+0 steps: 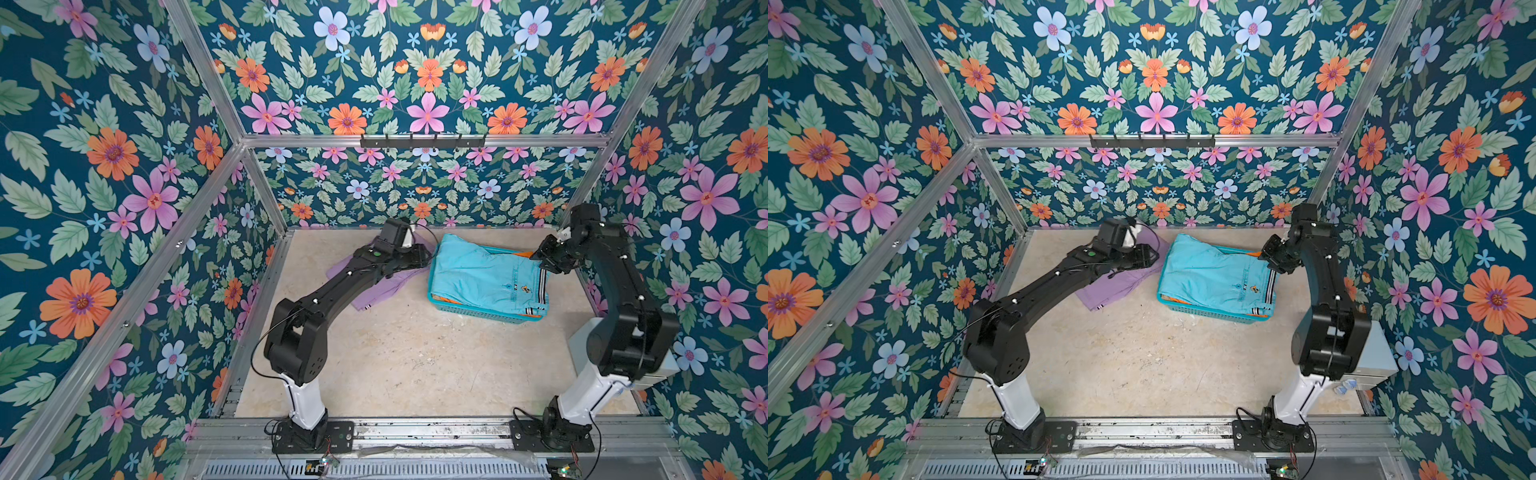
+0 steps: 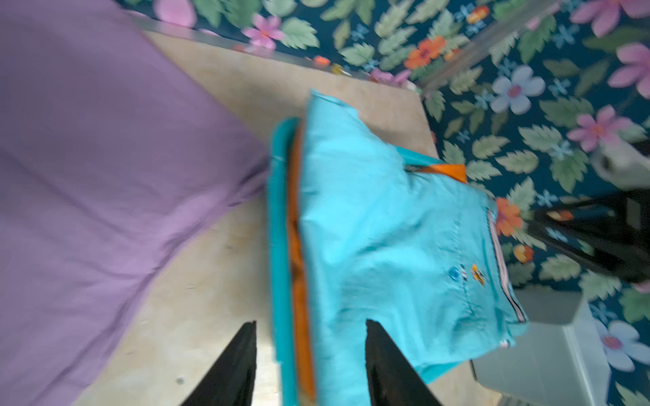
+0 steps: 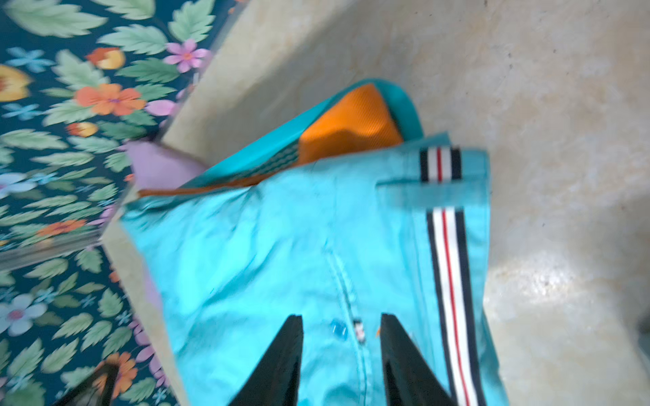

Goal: Put the folded long pants in the basket
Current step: Place the long pant in the basket, then move the long pant to the center of the board.

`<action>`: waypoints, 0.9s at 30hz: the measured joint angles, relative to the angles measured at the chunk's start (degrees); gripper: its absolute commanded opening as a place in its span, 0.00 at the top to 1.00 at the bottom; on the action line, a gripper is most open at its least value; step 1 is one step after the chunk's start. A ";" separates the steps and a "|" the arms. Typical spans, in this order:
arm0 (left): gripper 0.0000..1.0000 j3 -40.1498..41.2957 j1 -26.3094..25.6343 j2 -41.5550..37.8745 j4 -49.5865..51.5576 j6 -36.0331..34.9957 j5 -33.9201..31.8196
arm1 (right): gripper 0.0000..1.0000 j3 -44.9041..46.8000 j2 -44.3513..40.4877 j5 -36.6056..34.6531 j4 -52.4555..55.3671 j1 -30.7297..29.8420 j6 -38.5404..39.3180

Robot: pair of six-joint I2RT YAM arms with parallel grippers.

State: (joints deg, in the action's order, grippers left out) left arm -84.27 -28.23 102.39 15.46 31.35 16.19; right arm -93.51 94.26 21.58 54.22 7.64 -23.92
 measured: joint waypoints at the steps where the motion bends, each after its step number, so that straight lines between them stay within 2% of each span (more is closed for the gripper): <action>1: 0.51 1.66 2.16 -0.09 -0.33 0.28 -0.68 | 0.54 3.30 -3.85 1.38 -2.01 -0.15 -0.85; 4: 0.57 6.45 8.22 1.64 -0.55 1.97 -1.99 | 0.53 13.88 -14.14 4.85 -8.90 -2.08 -4.26; 6: 0.60 6.62 10.54 5.05 -0.37 2.75 -2.54 | 0.54 19.41 -19.17 6.23 -12.15 -6.05 -5.49; 12: 0.65 0.79 13.86 14.19 -0.02 1.53 -4.07 | 0.54 28.96 -28.13 6.78 -18.34 -21.42 -7.93; 16: 0.64 5.70 15.61 14.97 -1.29 1.55 -5.66 | 0.57 34.60 -31.58 4.90 -19.65 -27.06 -9.97; 19: 0.64 11.30 16.79 13.70 -7.34 1.97 -4.76 | 0.58 36.96 -32.46 3.65 -19.74 -29.03 -11.87; 22: 0.63 20.28 19.04 9.49 -16.11 3.61 -1.55 | 0.58 37.62 -32.74 2.62 -19.80 -31.56 -12.81; 27: 0.55 42.56 20.94 -8.66 -19.80 8.46 -1.49 | 0.58 37.33 -31.54 0.55 -19.67 -36.68 -14.97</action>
State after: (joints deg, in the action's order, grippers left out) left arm -41.71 -7.29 93.73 -4.34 39.81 14.70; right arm -56.18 62.72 22.13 34.54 -29.04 -38.89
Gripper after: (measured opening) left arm 0.418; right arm 0.418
